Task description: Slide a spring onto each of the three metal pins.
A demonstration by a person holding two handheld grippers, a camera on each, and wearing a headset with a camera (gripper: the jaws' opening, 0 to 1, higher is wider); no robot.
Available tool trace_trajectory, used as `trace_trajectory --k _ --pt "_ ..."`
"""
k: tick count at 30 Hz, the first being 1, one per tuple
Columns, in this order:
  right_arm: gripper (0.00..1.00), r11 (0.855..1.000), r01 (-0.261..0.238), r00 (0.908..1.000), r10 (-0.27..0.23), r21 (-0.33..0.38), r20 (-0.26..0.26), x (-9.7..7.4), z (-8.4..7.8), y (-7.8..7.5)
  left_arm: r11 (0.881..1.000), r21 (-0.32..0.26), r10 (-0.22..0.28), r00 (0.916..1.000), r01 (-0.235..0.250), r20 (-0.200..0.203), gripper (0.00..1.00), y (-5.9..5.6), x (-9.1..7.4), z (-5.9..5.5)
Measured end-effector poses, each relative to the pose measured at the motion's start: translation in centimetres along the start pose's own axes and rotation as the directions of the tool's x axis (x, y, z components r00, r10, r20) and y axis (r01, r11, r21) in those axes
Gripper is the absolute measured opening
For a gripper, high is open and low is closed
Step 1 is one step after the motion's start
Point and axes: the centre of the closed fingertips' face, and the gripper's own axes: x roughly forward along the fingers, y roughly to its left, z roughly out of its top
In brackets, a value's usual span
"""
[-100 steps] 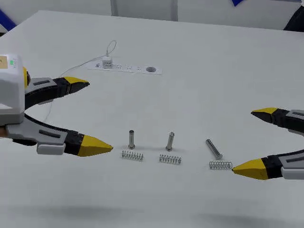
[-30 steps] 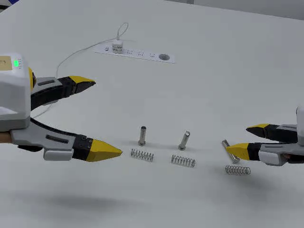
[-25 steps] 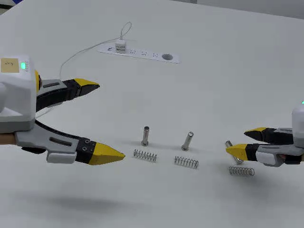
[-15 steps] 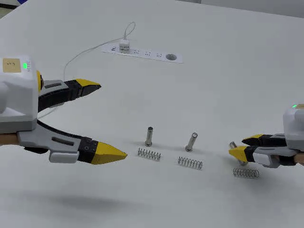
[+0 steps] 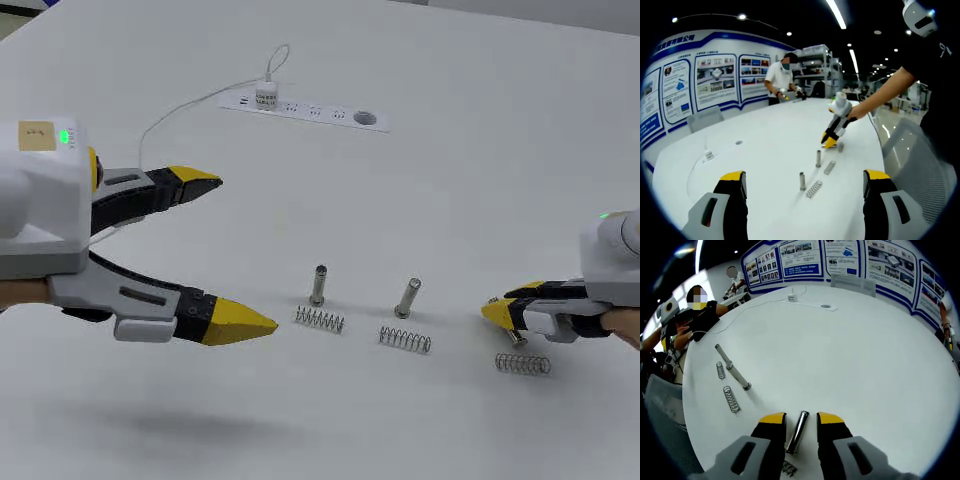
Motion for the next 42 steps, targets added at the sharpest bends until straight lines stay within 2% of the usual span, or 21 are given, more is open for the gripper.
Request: trace_trajectory --k 11,13,17,20,34,39,42 --pt "0.19 0.998 0.008 0.999 -0.011 -0.066 -0.044 0.5 -0.2 0.3 1.0 -0.005 0.011 0.9999 -0.011 0.008 0.99 0.3 -0.2 0.1" --pt "0.17 0.997 0.026 0.9977 -0.03 -0.071 -0.061 0.5 -0.4 0.2 1.0 -0.003 0.012 0.9999 -0.012 0.006 0.99 0.3 -0.2 0.1" --pt "0.14 0.999 0.038 0.9961 -0.04 -0.029 -0.078 0.5 -0.4 0.0 1.0 -0.012 0.003 0.9999 -0.003 0.017 0.99 0.0 -0.2 0.3" --pt "0.13 0.999 0.049 0.9945 -0.051 -0.024 -0.091 0.5 -0.4 -0.2 1.0 -0.024 0.009 0.9995 -0.008 0.03 0.99 0.2 -0.2 0.5" --pt "0.09 0.994 0.095 0.985 -0.088 0.045 -0.149 0.7 -0.6 -0.4 1.0 -0.016 -0.01 0.9998 0.01 0.015 0.99 -0.3 0.5 0.3" --pt "0.09 0.993 0.111 0.9801 -0.1 0.051 -0.171 0.7 -0.6 -0.4 1.0 -0.014 -0.013 0.9997 0.013 0.021 0.99 -0.3 0.7 0.6" --pt "0.08 0.994 0.106 0.9802 -0.098 0.039 -0.172 0.7 -0.6 -0.3 1.0 -0.01 -0.014 0.9997 0.014 0.018 0.99 -0.4 0.8 0.6"
